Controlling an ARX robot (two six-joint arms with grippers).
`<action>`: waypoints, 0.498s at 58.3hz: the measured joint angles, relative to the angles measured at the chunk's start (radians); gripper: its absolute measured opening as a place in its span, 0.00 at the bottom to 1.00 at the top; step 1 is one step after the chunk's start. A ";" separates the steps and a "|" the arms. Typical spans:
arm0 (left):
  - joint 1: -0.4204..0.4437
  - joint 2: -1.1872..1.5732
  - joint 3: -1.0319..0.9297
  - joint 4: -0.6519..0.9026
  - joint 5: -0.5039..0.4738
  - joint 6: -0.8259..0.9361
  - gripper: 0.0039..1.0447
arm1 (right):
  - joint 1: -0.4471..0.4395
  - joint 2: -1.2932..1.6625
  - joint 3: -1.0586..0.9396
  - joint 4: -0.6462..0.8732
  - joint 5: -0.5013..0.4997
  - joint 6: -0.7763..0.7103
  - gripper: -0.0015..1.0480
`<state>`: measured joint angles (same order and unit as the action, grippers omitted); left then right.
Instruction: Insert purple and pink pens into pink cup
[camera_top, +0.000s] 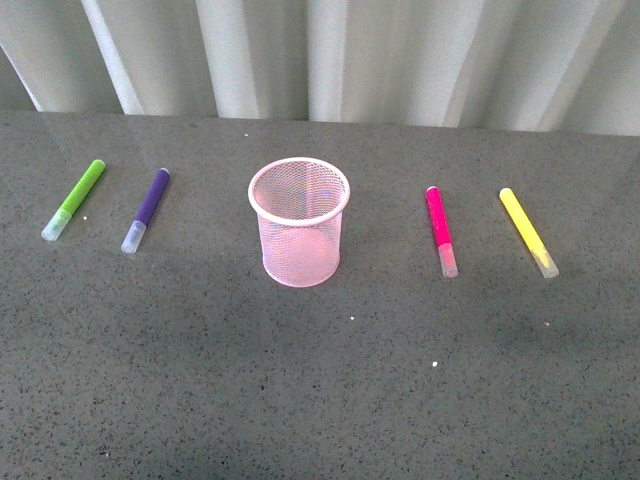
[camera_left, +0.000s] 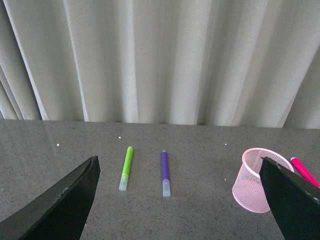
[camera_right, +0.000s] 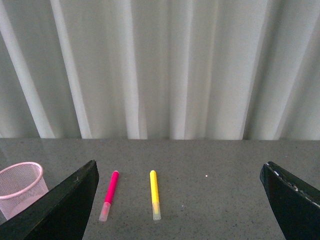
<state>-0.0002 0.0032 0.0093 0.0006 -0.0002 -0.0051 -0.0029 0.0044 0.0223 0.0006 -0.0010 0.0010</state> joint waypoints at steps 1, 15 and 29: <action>0.000 0.000 0.000 0.000 0.000 0.000 0.94 | 0.000 0.000 0.000 0.000 0.000 0.000 0.93; 0.000 0.000 0.000 0.000 0.000 0.000 0.94 | 0.000 0.000 0.000 0.000 0.000 0.000 0.93; 0.000 0.000 0.000 0.000 0.000 0.000 0.94 | 0.000 0.000 0.000 0.000 0.000 0.000 0.93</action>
<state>-0.0002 0.0032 0.0093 0.0006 -0.0002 -0.0051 -0.0029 0.0044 0.0223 0.0006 -0.0010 0.0010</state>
